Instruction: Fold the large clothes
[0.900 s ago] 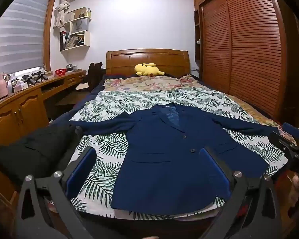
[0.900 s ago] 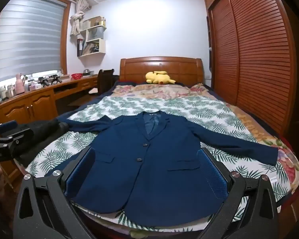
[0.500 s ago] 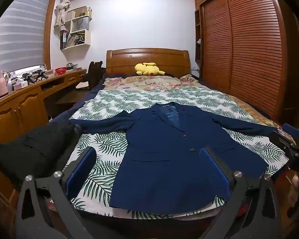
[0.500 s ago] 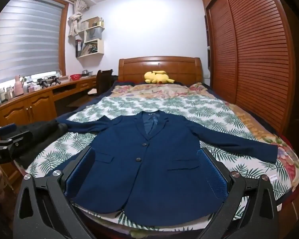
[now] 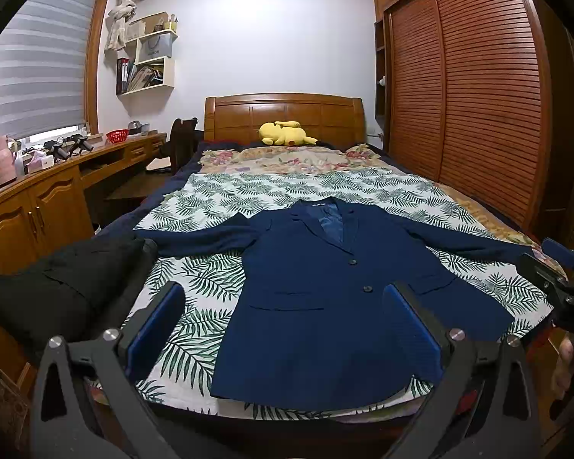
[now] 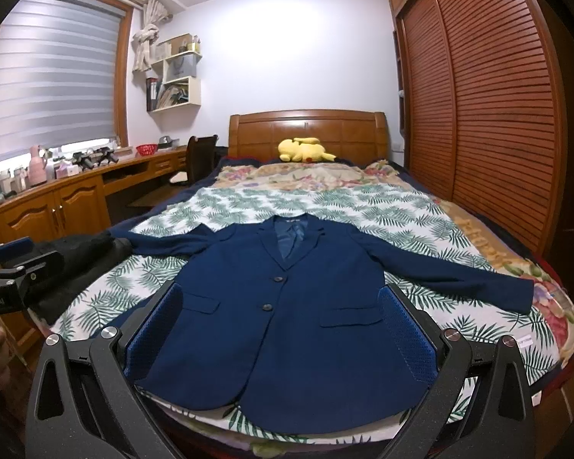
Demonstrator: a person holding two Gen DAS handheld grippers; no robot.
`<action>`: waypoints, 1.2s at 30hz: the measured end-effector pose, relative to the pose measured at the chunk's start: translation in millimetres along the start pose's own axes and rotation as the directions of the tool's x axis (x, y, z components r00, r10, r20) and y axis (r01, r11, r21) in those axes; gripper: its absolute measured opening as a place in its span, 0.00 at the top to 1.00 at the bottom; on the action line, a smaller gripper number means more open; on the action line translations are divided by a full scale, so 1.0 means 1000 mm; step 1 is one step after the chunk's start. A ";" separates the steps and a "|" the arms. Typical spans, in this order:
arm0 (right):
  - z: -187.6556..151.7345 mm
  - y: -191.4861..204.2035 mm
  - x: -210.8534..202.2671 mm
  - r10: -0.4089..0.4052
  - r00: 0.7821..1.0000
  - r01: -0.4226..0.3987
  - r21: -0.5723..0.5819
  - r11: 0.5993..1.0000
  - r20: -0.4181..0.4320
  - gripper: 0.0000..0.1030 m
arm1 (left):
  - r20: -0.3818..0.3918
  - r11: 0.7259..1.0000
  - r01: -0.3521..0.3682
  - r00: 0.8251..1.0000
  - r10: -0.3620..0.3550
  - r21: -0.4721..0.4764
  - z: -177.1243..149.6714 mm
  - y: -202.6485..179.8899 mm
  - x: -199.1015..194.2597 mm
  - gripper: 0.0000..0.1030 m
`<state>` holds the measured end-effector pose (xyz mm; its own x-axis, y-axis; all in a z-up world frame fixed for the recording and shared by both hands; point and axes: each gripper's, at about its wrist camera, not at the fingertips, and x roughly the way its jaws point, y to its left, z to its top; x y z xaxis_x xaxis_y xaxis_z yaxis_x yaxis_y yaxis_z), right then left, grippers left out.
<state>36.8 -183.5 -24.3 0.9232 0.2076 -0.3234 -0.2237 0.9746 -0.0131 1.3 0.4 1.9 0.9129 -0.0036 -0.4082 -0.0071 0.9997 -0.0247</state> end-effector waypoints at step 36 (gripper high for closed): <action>0.000 0.009 -0.004 0.004 1.000 -0.004 0.006 1.000 0.000 0.00 | -0.002 1.000 0.000 1.000 0.000 0.002 -0.003 -0.011 0.002 0.00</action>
<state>30.8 -175.7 -23.3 0.9225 0.2111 -0.3231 -0.2251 0.9743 -0.0061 1.7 -10.5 -1.0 0.9121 -0.0035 -0.4099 -0.0064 0.9997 -0.0228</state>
